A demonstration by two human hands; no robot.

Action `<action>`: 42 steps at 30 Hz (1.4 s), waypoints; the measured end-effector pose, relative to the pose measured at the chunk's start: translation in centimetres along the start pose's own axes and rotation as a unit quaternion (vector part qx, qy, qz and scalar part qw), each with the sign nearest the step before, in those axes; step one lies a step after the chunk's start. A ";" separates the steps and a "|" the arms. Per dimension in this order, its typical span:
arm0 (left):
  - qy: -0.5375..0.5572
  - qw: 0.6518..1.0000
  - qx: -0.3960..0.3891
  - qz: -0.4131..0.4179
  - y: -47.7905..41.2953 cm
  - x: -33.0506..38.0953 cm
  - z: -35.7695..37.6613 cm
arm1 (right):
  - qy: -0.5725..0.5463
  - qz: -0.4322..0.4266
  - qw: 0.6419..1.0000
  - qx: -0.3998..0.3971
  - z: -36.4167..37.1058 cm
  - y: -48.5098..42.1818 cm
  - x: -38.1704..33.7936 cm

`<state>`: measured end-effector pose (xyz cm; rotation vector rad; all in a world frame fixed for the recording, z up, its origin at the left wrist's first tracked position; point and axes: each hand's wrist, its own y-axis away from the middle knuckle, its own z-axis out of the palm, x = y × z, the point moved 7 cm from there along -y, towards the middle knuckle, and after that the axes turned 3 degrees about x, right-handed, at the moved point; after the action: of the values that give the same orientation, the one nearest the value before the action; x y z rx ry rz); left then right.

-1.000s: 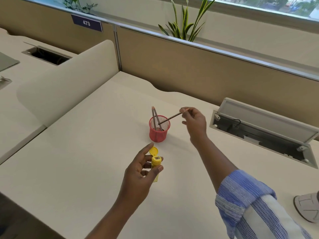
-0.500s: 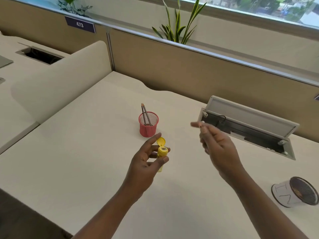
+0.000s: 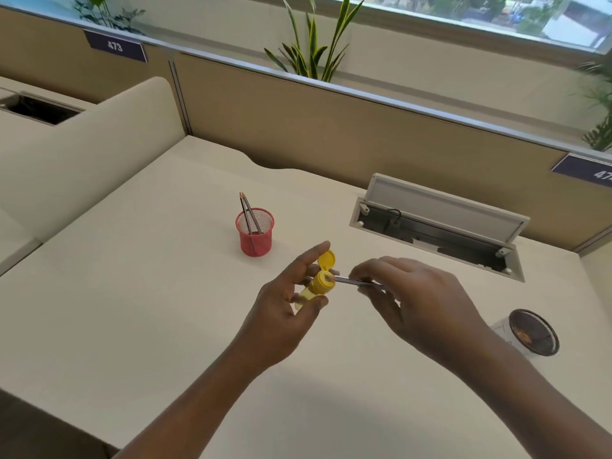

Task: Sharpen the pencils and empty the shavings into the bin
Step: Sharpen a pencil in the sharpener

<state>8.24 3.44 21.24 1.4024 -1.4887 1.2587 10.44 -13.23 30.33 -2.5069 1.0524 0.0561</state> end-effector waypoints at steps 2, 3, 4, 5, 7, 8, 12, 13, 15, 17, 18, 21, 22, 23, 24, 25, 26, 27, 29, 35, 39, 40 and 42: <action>-0.027 0.999 0.004 0.016 0.0 0.4 -0.1 | 0.005 -0.017 1.000 -0.007 0.0 0.0 0.2; -0.047 0.999 0.001 0.023 0.0 0.5 -0.1 | 0.006 -0.024 1.000 -0.008 -0.1 0.1 0.4; -0.068 0.997 -0.006 0.031 0.0 0.7 -0.2 | 0.006 -0.028 1.000 -0.012 -0.1 0.0 0.5; -0.085 0.996 -0.014 0.038 0.0 0.9 -0.2 | 0.004 -0.029 0.999 -0.017 -0.1 0.1 0.6; -0.102 0.993 -0.031 0.047 -0.2 1.4 -0.2 | -0.007 -0.024 0.999 -0.029 0.0 0.1 0.8; -0.105 0.992 -0.038 0.050 -0.3 1.6 -0.3 | -0.020 -0.016 0.999 -0.035 0.2 0.1 1.0; -0.091 0.992 -0.047 0.071 -1.1 2.4 -1.3 | -0.124 0.062 0.990 -0.039 0.9 0.5 2.2; -0.077 0.993 -0.039 0.076 -1.3 2.5 -1.8 | -0.151 0.088 0.984 -0.032 1.0 0.7 2.6; -0.030 0.997 -0.011 0.071 -1.8 2.4 -2.8 | -0.210 0.142 0.967 -0.022 1.4 1.2 3.0; 0.054 0.997 0.028 0.056 -2.0 2.2 -3.4 | -0.280 0.200 0.939 -0.022 2.3 2.0 2.9; 0.100 0.992 0.052 0.051 -1.9 2.1 -3.5 | -0.309 0.222 0.925 -0.021 2.8 2.3 2.7; 0.194 0.969 0.152 0.023 -1.4 1.4 -3.0 | -0.381 0.281 0.881 -0.012 4.4 3.1 1.7; 0.216 0.959 0.182 0.007 -1.1 1.0 -2.7 | -0.405 0.302 0.863 -0.014 5.0 3.4 1.3; 0.235 0.951 0.202 -0.008 -0.8 0.7 -2.3 | -0.428 0.321 0.845 -0.017 5.6 3.7 0.9; 0.246 0.946 0.212 -0.021 -0.5 0.5 -1.9 | -0.449 0.338 0.827 -0.018 6.2 3.9 0.5; 0.247 0.945 0.211 -0.033 -0.4 0.3 -1.6 | -0.467 0.354 0.810 -0.016 6.6 4.2 0.1; 0.240 0.950 0.195 -0.042 -0.3 0.2 -1.1 | -0.484 0.368 0.794 -0.010 6.9 4.3 -0.1; 0.232 0.957 0.166 -0.046 -0.2 0.1 -0.6 | -0.497 0.376 0.782 0.000 7.0 4.4 -0.2; 0.224 0.969 0.092 -0.041 -0.1 0.2 0.3 | -0.516 0.382 0.767 0.016 6.9 4.3 -0.4; 0.237 0.971 0.014 -0.022 0.0 1.1 -0.1 | -0.566 0.389 0.726 0.023 7.0 4.4 -1.1; 0.251 0.967 -0.001 -0.029 0.3 1.4 0.0 | -0.558 0.402 0.725 0.046 7.1 4.6 -1.3; 0.259 0.965 0.003 -0.031 0.4 1.3 0.0 | -0.554 0.406 0.725 0.049 7.2 4.6 -1.4; 0.269 0.962 0.014 -0.035 0.5 1.3 -0.1 | -0.535 0.407 0.739 0.049 7.2 4.5 -1.4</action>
<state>7.54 3.18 22.39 1.0040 -1.0415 1.4718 7.18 -12.31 22.44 -1.2447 1.3583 1.4310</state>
